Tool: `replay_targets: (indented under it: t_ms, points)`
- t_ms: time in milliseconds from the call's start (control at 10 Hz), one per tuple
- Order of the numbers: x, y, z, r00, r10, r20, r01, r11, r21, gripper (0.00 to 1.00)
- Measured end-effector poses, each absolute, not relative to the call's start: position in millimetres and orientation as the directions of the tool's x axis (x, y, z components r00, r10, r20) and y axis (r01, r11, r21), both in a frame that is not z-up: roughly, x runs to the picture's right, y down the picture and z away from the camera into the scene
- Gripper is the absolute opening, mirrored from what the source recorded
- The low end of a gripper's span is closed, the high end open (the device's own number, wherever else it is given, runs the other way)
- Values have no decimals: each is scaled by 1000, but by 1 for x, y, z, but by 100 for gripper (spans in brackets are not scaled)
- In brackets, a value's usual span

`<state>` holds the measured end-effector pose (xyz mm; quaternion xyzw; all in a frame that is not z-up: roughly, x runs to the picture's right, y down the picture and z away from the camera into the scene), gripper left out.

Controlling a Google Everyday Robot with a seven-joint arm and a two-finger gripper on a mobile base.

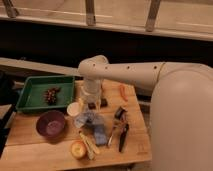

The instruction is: Wipe red bowl with towel

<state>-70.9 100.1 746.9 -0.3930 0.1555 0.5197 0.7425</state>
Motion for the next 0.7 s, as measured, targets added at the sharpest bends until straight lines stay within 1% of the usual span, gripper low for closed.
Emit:
replay_targets:
  t_ms: [200,300,400,600,700]
  points:
    - [-62,101,758,405,654,-639,-897,149,-416,65]
    - [-62,106,765,404,652,-642,-898,147,-416,63]
    - [-63,112,770,400,650,-646,-900,145,-412,57]
    - [-61,120,773,392,646,-655,-904,138,-404,36]
    - [-59,121,771,388,648,-655,-906,139,-399,29]
